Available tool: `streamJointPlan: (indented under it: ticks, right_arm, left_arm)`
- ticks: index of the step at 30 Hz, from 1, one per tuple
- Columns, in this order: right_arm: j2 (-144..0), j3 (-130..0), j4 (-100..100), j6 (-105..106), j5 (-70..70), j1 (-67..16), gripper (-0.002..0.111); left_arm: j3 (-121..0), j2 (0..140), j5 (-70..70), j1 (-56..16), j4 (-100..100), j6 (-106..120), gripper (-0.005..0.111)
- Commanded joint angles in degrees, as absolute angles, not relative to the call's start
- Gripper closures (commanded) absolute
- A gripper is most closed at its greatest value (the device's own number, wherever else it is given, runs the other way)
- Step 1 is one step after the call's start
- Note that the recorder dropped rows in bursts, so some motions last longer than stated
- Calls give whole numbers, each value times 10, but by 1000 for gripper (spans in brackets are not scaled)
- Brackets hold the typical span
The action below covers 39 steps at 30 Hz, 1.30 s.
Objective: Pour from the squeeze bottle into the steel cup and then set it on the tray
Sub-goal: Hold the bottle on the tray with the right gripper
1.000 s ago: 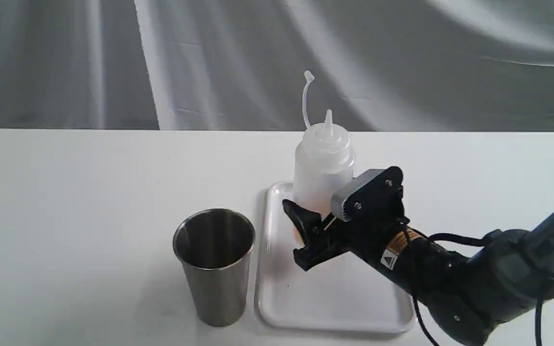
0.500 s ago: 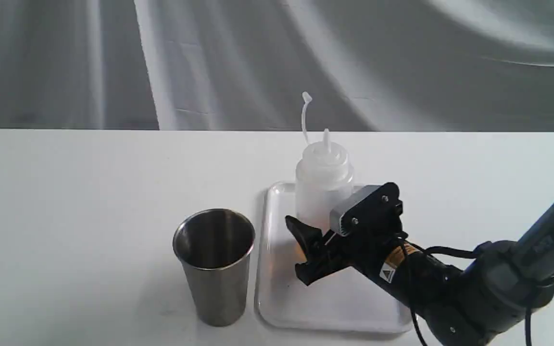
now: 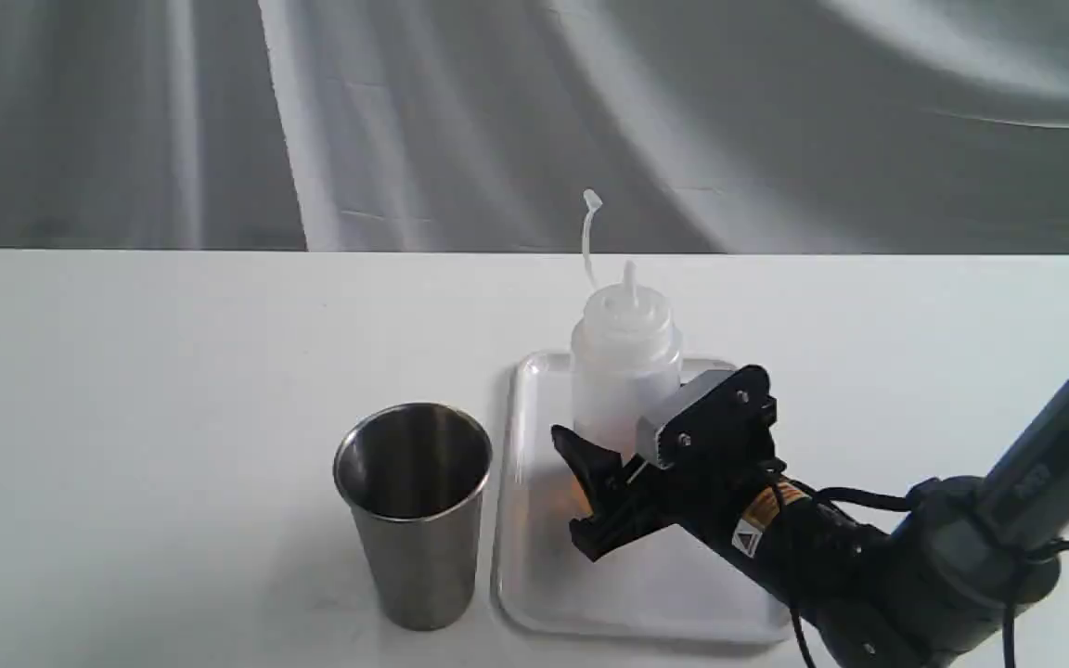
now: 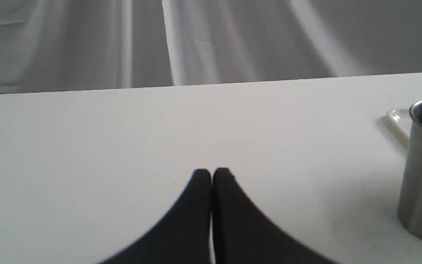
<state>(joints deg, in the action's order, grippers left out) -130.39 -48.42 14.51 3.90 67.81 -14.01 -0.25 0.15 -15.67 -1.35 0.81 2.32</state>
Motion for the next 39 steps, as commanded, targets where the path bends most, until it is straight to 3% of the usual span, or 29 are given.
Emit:
streamJointPlan:
  ticks: [1,16,30,39]
  right_arm:
    - [-1305,-488,133,45,694,-142,108]
    - [-1303,-465,103,39,700,-142,105]
    - [-1303,-465,103,38,700,-142,68]
    - [-1303,-465,104,38,700,-142,37]
  left_arm:
    - [0,0,-152,-13,9,21,107]
    - [0,0,-152,-13,9,20,107]
    - [0,0,-152,-13,9,20,107]
    - [0,0,-152,-13,9,21,107]
